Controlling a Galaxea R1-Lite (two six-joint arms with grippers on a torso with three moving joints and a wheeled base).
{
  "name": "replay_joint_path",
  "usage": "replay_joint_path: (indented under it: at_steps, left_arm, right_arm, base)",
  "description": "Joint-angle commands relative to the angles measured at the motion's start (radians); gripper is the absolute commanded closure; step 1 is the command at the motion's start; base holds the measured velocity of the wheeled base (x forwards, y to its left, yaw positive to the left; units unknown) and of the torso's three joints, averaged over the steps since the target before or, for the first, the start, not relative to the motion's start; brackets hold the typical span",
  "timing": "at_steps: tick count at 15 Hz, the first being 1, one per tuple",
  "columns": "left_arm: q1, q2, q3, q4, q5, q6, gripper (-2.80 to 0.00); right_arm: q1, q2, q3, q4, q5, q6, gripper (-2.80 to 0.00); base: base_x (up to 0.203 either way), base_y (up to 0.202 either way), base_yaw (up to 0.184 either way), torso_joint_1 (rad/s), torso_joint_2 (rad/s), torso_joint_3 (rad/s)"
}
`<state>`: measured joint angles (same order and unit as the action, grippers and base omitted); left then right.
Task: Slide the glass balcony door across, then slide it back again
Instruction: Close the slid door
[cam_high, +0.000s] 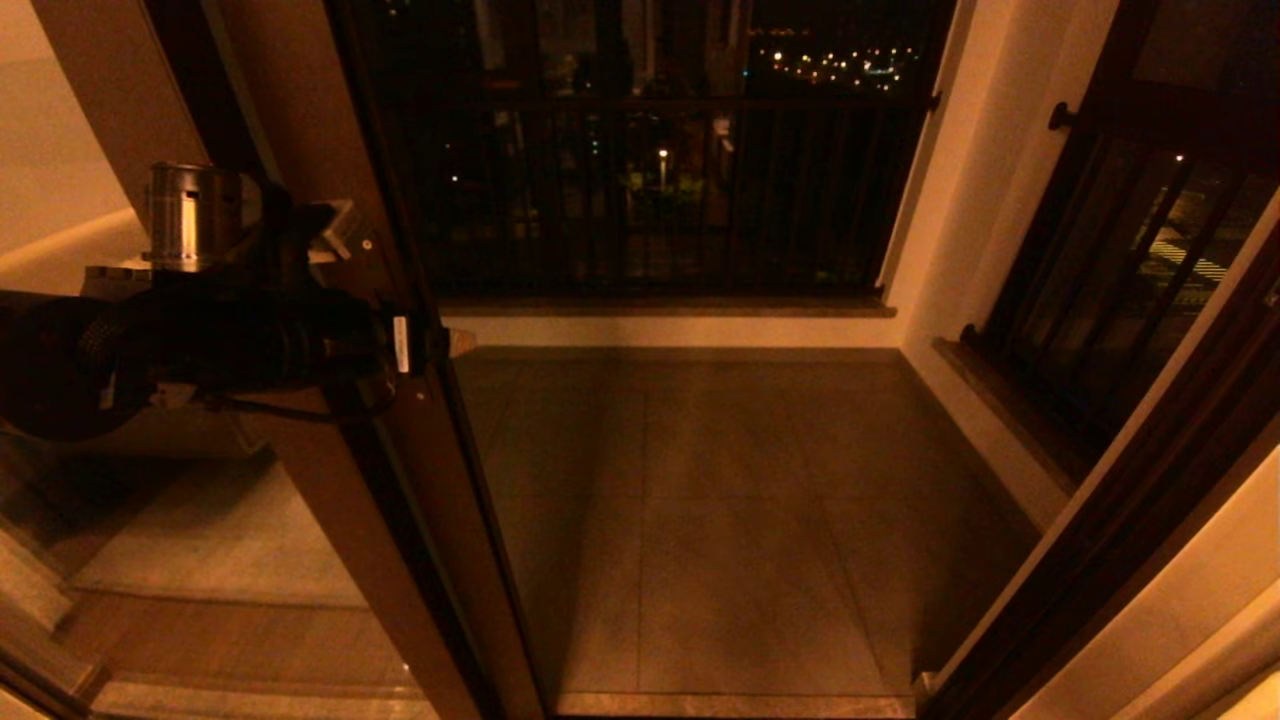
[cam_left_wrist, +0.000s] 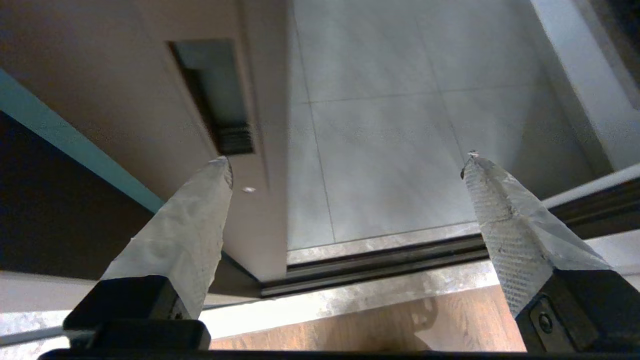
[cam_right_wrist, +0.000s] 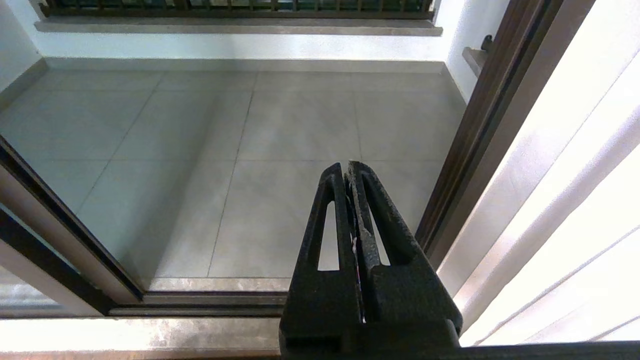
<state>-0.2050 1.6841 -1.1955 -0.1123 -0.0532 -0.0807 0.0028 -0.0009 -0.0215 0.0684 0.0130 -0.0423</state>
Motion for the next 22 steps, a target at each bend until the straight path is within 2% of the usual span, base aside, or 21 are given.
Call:
replay_joint_path:
  at_steps: [1,5,22]
  left_arm:
    - [0.007,0.023,-0.008,-0.001,0.000,-0.001,-2.80]
    - [0.007,0.051,-0.015,-0.047,0.001,0.001,-2.80]
    - [0.002,0.089,-0.073,-0.050,-0.013,-0.001,-2.80]
  right_arm:
    - [0.000,0.001,0.000,0.001,0.001,-0.001,0.00]
    - [0.000,0.001,0.000,0.001,0.001,-0.001,0.00]
    - [0.000,0.001,0.000,0.001,0.001,-0.001,0.00]
  base:
    - [0.000,0.000,0.000,0.000,0.00,0.000]
    - [0.000,0.000,0.000,0.000,0.00,0.000]
    - [0.000,0.000,0.000,0.000,0.00,0.000]
